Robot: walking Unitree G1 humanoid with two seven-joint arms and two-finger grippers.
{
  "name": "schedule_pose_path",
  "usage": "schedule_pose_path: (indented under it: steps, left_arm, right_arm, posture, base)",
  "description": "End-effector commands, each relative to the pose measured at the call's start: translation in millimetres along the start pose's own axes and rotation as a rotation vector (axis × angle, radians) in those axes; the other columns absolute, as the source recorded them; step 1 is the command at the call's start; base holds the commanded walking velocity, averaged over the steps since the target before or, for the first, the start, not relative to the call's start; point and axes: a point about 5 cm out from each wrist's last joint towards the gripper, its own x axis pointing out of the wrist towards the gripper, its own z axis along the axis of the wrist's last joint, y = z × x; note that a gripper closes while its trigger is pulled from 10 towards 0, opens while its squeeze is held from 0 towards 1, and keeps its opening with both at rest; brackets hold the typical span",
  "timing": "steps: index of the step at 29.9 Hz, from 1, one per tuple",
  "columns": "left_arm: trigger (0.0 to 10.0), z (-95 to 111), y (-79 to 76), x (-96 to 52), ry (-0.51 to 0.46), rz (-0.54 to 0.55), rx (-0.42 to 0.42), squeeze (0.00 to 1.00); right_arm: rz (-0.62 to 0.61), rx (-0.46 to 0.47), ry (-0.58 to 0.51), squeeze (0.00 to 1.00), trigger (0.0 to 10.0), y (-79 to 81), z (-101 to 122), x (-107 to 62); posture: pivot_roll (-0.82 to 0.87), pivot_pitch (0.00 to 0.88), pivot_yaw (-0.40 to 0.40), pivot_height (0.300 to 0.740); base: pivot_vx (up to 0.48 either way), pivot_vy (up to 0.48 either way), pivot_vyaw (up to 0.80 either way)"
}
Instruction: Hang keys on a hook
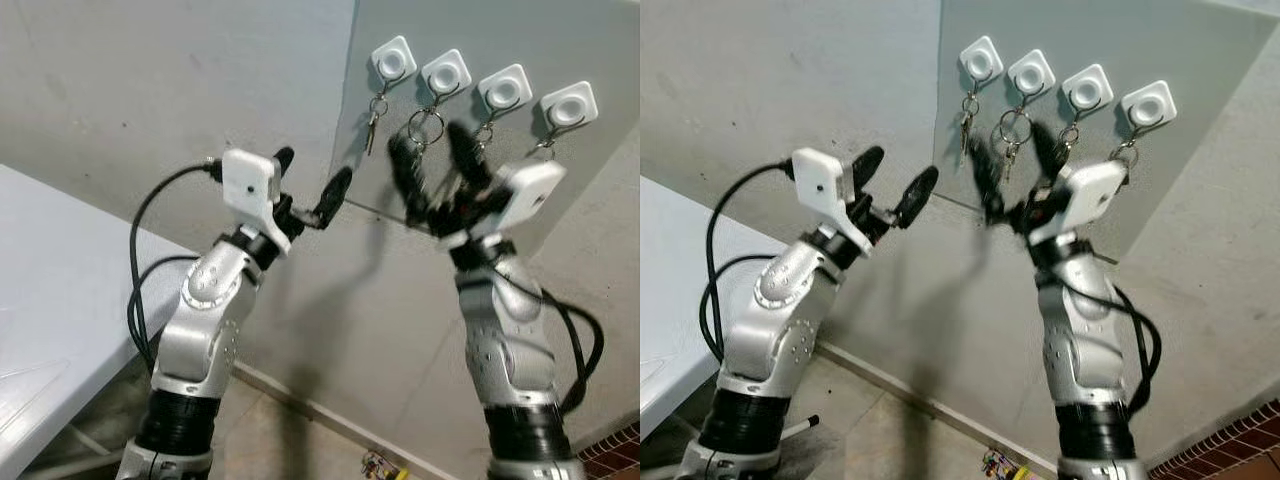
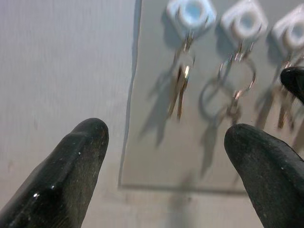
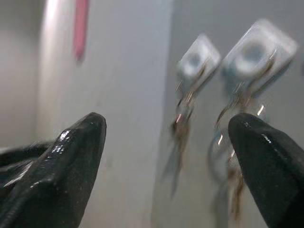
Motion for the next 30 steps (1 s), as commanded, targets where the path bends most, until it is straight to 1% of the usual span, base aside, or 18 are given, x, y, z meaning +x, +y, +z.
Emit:
schedule_pose_path:
  steps: [1,3,5,6,8,11,12,14,15,17,18,20,21,23,25,27,29,30]
  left_arm:
    - [10.0,-11.7,-0.9,-1.9,0.032,-0.019,0.018,0.00]
    - [10.0,-15.7,0.2,-3.1,0.045,-0.016,0.017,0.00]
    - [10.0,-43.9,5.4,-14.0,0.115,-0.003,0.045,0.00]
    - [10.0,-43.9,5.4,-14.0,0.115,-0.003,0.045,0.00]
    - [10.0,-65.9,7.5,-28.0,0.138,-0.006,0.080,0.00]
    - [10.0,-88.0,11.2,-39.0,0.202,0.030,0.043,0.00]
    - [10.0,-99.2,13.8,-44.9,0.243,0.057,0.029,0.00]
    - [10.0,-130.1,20.6,-62.2,0.386,0.147,-0.054,0.00]
    - [10.0,-130.1,20.6,-62.2,0.386,0.147,-0.054,0.00]
    - [10.0,-154.8,20.4,-81.7,0.519,0.164,-0.006,0.00]
    - [10.0,-154.8,20.4,-81.7,0.519,0.164,-0.006,0.00]
    - [10.0,-171.0,21.4,-96.7,0.596,0.201,-0.015,0.00]
    - [10.0,-171.0,21.4,-96.7,0.596,0.201,-0.015,0.00]
    - [10.0,-184.9,19.4,-113.2,0.686,0.224,-0.023,0.00]
    - [10.0,-190.1,18.7,-119.8,0.727,0.235,-0.017,0.00]
    - [10.0,-198.3,15.1,-131.3,0.783,0.245,-0.059,0.00]
    - [10.0,-201.4,13.9,-135.8,0.811,0.250,-0.057,0.00]
    - [10.0,-206.7,10.5,-144.5,0.865,0.235,-0.041,0.00]
  right_arm:
    - [0.048,-0.028,0.040,1.00,10.0,4.1,-7.5,-8.2]
    - [0.057,-0.031,0.059,1.00,10.0,5.2,-11.5,-11.5]
    - [0.058,-0.023,0.170,1.00,10.0,8.7,-38.5,-33.6]
    - [0.058,-0.023,0.170,1.00,10.0,8.7,-38.5,-33.6]
    - [0.040,-0.021,0.267,1.00,10.0,9.9,-61.6,-53.3]
    - [0.006,0.006,0.345,1.00,10.0,9.3,-79.8,-69.8]
    - [-0.019,0.008,0.383,1.00,10.0,8.4,-88.2,-77.7]
    - [-0.048,0.010,0.476,1.00,10.0,8.9,-107.1,-98.6]
    - [-0.048,0.010,0.476,1.00,10.0,8.9,-107.1,-98.6]
    - [-0.119,0.010,0.597,1.00,10.0,5.7,-126.7,-125.0]
    - [-0.119,0.010,0.597,1.00,10.0,5.7,-126.7,-125.0]
    - [-0.178,0.008,0.687,1.00,10.0,3.4,-140.6,-144.8]
    - [-0.178,0.008,0.687,1.00,10.0,3.4,-140.6,-144.8]
    - [-0.218,0.011,0.799,1.00,10.0,5.5,-153.2,-166.3]
    - [-0.230,0.016,0.854,1.00,10.0,8.3,-158.7,-177.0]
    - [-0.284,0.036,0.955,1.00,10.0,11.9,-166.6,-197.4]
    - [-0.295,0.039,1.000,1.00,10.0,13.6,-169.2,-206.6]
    - [-0.331,0.041,1.086,1.00,10.0,16.7,-172.7,-224.8]
  posture:
    - [0.01,0.000,-0.059,0.711]
    - [0.00,0.000,-0.057,0.711]
    - [0.00,0.000,-0.053,0.711]
    - [0.00,0.000,-0.053,0.711]
    - [0.00,0.000,-0.046,0.711]
    - [0.00,0.000,-0.041,0.711]
    - [0.00,0.000,-0.038,0.711]
    - [0.00,0.000,-0.031,0.711]
    - [0.00,0.000,-0.031,0.711]
    - [0.00,0.000,-0.026,0.711]
    - [0.00,0.000,-0.026,0.711]
    - [0.00,0.000,-0.022,0.711]
    - [0.00,0.000,-0.022,0.711]
    - [-0.01,0.000,-0.017,0.711]
    - [-0.01,0.000,-0.015,0.711]
    - [-0.02,0.000,-0.009,0.711]
    - [-0.02,0.000,-0.008,0.711]
    - [-0.03,0.000,-0.001,0.711]
  base:
    - [0.000,0.000,0.00]
    - [0.000,0.000,0.00]
    - [0.000,0.000,0.00]
    - [0.000,0.000,0.00]
    - [0.000,0.000,0.00]
    - [0.000,0.000,0.00]
    - [0.000,0.000,0.00]
    - [0.000,0.000,0.00]
    - [0.000,0.000,0.00]
    - [0.000,0.000,0.00]
    - [0.000,0.000,0.00]
    - [0.000,0.000,0.00]
    - [0.000,0.000,0.00]
    - [0.000,0.000,0.00]
    - [0.000,0.000,0.00]
    - [0.000,0.000,0.00]
    - [0.000,0.000,0.00]
    - [0.000,0.000,0.00]
